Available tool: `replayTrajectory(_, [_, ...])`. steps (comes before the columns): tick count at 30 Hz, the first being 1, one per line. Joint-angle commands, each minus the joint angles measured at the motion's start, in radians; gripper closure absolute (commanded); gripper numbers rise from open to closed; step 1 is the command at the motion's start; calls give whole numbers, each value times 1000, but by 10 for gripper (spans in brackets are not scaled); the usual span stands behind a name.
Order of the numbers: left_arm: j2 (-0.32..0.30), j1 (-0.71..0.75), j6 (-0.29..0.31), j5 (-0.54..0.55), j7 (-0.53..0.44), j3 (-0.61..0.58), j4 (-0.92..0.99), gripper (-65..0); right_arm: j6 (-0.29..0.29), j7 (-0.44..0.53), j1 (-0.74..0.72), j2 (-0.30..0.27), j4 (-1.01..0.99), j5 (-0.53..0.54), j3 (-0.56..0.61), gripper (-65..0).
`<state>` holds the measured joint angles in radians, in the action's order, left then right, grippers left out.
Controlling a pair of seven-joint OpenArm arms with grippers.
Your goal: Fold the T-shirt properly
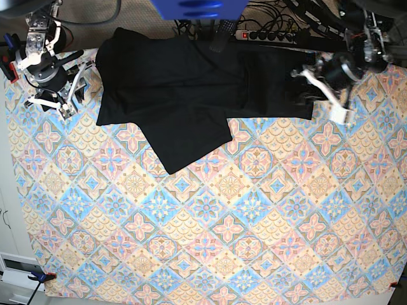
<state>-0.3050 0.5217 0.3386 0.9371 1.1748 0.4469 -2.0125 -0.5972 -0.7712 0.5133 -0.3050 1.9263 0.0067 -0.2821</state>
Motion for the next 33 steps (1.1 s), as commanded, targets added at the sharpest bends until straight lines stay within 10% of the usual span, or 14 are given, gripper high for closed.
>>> replayTrajectory(1, [-12, 7, 6, 7, -8, 42, -14, -32, 6, 17, 2, -13, 15, 8, -4, -263])
replayTrajectory(33, [23, 54, 7, -114, -8, 178, 114, -6, 6, 12, 38, -7, 12, 8, -1, -262])
